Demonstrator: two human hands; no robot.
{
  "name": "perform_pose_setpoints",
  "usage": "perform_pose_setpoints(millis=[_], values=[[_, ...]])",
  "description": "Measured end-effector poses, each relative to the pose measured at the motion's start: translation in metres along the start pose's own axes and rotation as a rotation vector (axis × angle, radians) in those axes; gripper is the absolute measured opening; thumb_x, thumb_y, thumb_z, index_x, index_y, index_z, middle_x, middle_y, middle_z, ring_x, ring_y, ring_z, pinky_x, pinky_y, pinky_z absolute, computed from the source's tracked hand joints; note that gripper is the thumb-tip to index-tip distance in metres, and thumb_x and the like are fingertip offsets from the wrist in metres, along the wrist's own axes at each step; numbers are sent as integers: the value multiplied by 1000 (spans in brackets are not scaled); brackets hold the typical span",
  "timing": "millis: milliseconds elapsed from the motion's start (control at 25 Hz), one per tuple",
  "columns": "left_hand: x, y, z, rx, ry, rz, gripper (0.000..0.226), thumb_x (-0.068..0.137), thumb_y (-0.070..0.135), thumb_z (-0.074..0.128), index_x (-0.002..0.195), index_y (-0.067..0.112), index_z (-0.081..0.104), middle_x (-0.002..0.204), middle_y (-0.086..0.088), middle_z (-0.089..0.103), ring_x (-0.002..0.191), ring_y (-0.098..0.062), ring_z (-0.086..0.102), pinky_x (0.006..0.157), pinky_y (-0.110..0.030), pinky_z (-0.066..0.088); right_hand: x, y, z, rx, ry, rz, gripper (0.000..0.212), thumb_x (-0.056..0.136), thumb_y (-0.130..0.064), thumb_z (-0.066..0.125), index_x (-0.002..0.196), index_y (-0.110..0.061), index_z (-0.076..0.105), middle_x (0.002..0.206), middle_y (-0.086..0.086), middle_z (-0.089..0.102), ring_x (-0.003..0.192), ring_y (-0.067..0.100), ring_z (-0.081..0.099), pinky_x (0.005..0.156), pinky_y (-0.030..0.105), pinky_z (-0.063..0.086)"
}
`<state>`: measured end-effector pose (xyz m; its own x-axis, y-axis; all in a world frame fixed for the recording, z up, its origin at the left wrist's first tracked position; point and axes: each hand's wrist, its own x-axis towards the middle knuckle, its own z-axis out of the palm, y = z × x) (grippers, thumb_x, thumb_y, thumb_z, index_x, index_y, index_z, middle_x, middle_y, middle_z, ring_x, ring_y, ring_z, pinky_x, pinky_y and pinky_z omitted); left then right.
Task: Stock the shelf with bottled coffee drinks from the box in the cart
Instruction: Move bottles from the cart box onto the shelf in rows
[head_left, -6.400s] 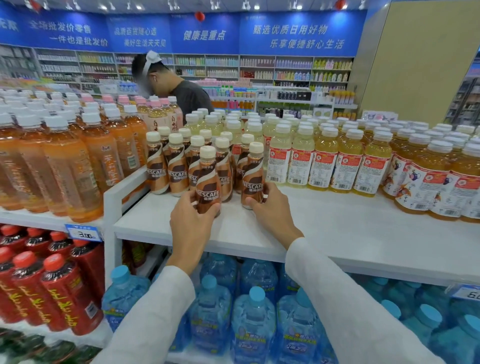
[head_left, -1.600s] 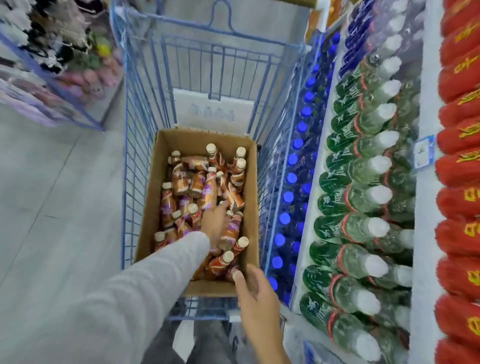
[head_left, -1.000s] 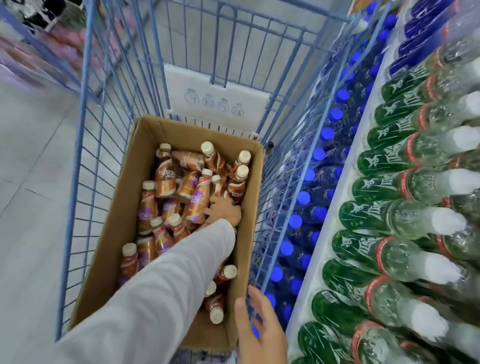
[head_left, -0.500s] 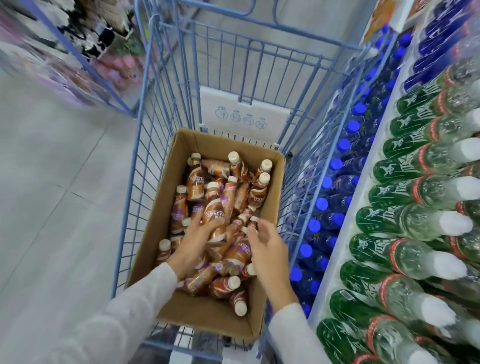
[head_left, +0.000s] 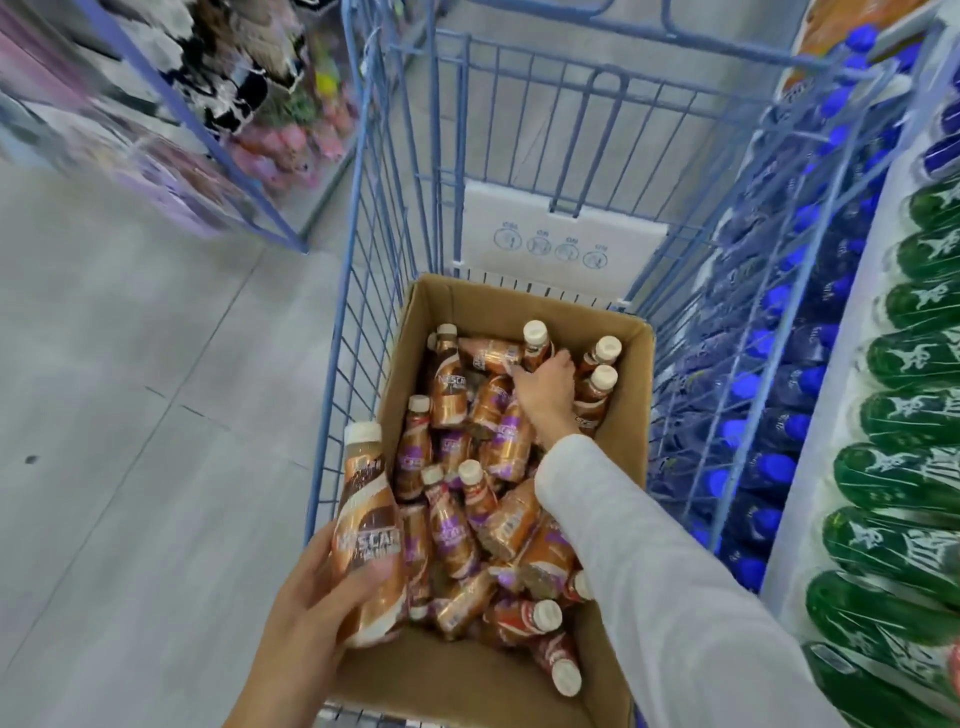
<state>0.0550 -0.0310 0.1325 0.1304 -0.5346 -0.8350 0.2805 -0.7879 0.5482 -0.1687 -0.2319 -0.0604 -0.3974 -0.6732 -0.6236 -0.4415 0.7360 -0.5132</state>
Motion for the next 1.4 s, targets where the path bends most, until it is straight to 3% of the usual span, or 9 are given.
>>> perform_pose_setpoints(millis=[80, 160, 440, 600, 720, 840, 1000, 1160, 1400], values=[[1, -5, -13, 21, 43, -12, 69, 58, 15, 83, 125, 23, 67, 107, -7, 79, 103, -34, 73, 90, -48, 54, 19, 1, 12, 18, 19, 35, 94, 93, -33, 72, 158, 2, 13, 162, 21, 28, 149, 36, 30, 121, 43, 27], [3, -10, -24, 33, 52, -18, 64, 56, 15, 82, 118, 27, 69, 98, -2, 80, 97, -27, 74, 81, -42, 54, 30, 5, 19, 56, 62, 13, 88, 92, -31, 73, 155, 2, 21, 158, 22, 35, 146, 37, 35, 119, 43, 29], [-4, -19, -30, -41, 11, -17, 76, 45, 18, 86, 120, 20, 69, 101, -11, 79, 97, -38, 74, 78, -44, 55, -17, 10, -21, 257, 134, -195, 59, 89, -33, 77, 139, -13, 52, 136, 6, 62, 129, 24, 55, 112, 43, 42], [-24, 0, -23, -8, -135, 40, 85, 45, 8, 93, 124, 23, 66, 107, -10, 79, 91, -32, 78, 74, -45, 60, -107, 0, -71, 426, 160, -285, 55, 78, -57, 80, 126, -35, 63, 122, -16, 70, 115, 4, 62, 105, 35, 48], [-52, 22, -14, -2, -259, 94, 76, 53, 26, 91, 125, 25, 66, 111, -10, 77, 96, -33, 77, 72, -44, 62, -191, -2, -104, 552, 123, -317, 57, 71, -72, 78, 120, -47, 64, 116, -22, 71, 110, 1, 66, 102, 39, 52], [-84, 43, -2, 62, -429, 166, 66, 59, 32, 94, 120, 34, 70, 116, -9, 77, 102, -33, 76, 70, -40, 62, -274, 5, -126, 783, 91, -332, 56, 71, -65, 83, 120, -44, 66, 117, -14, 74, 110, 7, 69, 105, 44, 51], [-132, 56, 15, 192, -622, 300, 71, 65, 36, 90, 132, 30, 65, 121, -7, 76, 107, -33, 74, 80, -44, 60, -383, 24, -146, 998, 175, -277, 59, 67, -60, 87, 118, -36, 69, 117, -3, 76, 110, 17, 72, 101, 46, 52], [-180, 47, 37, 304, -824, 389, 53, 67, 34, 88, 118, 37, 73, 118, -6, 77, 105, -29, 75, 78, -37, 62, -476, 48, -173, 994, 327, -289, 42, 71, -48, 83, 109, -36, 71, 109, -5, 77, 104, 14, 73, 92, 34, 55], [-280, -15, 74, 517, -1216, 422, 60, 62, 32, 90, 119, 33, 73, 117, -8, 77, 106, -29, 75, 79, -32, 62, -612, 124, -205, 1068, 655, -277, 34, 81, -21, 80, 113, -17, 69, 104, 3, 78, 96, 16, 75, 77, 21, 57]])
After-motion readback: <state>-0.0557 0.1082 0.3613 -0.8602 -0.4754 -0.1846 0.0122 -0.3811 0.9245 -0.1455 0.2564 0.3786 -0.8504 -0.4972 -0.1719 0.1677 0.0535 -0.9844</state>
